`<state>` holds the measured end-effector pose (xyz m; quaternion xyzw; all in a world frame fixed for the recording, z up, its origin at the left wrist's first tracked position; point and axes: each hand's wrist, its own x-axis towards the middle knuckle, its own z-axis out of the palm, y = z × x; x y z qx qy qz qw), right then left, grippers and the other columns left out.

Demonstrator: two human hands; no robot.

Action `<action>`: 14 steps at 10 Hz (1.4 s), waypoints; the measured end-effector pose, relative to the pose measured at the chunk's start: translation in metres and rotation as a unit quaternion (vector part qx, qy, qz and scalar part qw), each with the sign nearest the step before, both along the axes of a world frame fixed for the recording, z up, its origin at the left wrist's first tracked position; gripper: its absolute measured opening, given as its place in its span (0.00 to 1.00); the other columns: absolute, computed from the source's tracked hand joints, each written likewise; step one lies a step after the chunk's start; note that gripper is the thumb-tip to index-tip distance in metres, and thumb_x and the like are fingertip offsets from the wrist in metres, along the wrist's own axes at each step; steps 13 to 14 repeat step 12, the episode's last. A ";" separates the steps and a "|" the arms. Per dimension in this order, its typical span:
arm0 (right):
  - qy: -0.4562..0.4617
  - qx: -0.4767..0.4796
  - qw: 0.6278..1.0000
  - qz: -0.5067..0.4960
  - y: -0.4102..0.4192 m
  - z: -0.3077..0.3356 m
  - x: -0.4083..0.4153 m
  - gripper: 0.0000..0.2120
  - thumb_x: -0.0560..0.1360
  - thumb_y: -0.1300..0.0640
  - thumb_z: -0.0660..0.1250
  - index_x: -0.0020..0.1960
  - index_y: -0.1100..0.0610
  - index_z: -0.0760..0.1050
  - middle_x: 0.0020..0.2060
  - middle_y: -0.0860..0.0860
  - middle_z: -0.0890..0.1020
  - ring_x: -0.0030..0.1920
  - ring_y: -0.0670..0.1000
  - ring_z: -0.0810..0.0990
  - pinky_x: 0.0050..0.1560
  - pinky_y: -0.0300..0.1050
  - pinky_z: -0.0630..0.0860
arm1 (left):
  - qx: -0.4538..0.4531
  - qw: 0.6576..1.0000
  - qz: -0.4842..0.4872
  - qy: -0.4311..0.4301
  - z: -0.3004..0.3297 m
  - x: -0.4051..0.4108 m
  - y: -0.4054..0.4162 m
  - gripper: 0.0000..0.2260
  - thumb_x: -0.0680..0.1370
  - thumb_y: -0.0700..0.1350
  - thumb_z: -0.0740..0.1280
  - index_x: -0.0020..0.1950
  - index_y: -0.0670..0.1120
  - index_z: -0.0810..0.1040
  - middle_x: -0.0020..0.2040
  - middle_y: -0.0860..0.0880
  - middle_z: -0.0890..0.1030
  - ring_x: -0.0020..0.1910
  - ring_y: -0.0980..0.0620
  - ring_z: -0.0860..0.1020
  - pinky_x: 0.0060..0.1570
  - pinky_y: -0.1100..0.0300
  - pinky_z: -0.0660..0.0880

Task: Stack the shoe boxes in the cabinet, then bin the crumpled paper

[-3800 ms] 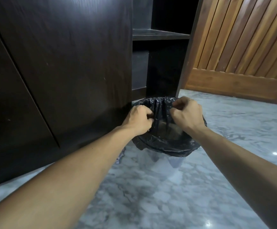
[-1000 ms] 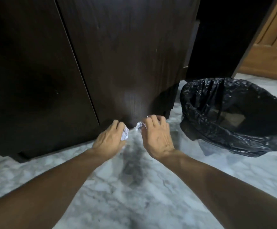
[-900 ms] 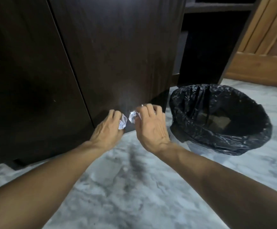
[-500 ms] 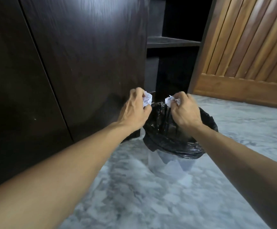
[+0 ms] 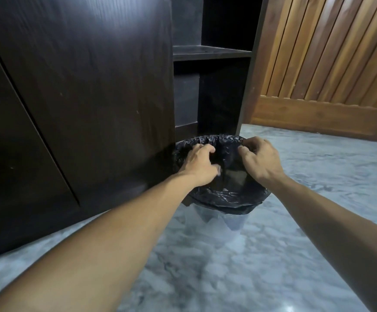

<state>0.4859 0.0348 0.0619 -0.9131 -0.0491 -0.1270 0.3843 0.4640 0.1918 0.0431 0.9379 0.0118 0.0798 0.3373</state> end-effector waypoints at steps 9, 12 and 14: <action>0.118 -0.184 0.964 0.149 0.015 -0.020 -0.007 0.67 0.40 0.17 0.64 0.70 0.54 0.63 0.68 0.55 0.67 0.70 0.60 0.65 0.70 0.56 0.66 | 0.179 0.967 0.060 0.170 0.001 -0.066 0.074 0.43 0.75 0.71 0.50 0.80 0.44 0.42 0.80 0.46 0.39 0.79 0.46 0.40 0.74 0.39 0.44; 0.144 -0.229 0.954 0.133 0.028 -0.015 -0.015 0.60 0.52 0.23 0.70 0.75 0.51 0.57 0.75 0.54 0.60 0.74 0.62 0.57 0.73 0.62 0.57 | 0.138 0.977 0.015 0.165 0.009 -0.084 0.087 0.43 0.76 0.66 0.60 0.80 0.47 0.43 0.80 0.49 0.42 0.79 0.47 0.43 0.75 0.41 0.46; 0.144 -0.229 0.954 0.133 0.028 -0.015 -0.015 0.60 0.52 0.23 0.70 0.75 0.51 0.57 0.75 0.54 0.60 0.74 0.62 0.57 0.73 0.62 0.57 | 0.138 0.977 0.015 0.165 0.009 -0.084 0.087 0.43 0.76 0.66 0.60 0.80 0.47 0.43 0.80 0.49 0.42 0.79 0.47 0.43 0.75 0.41 0.46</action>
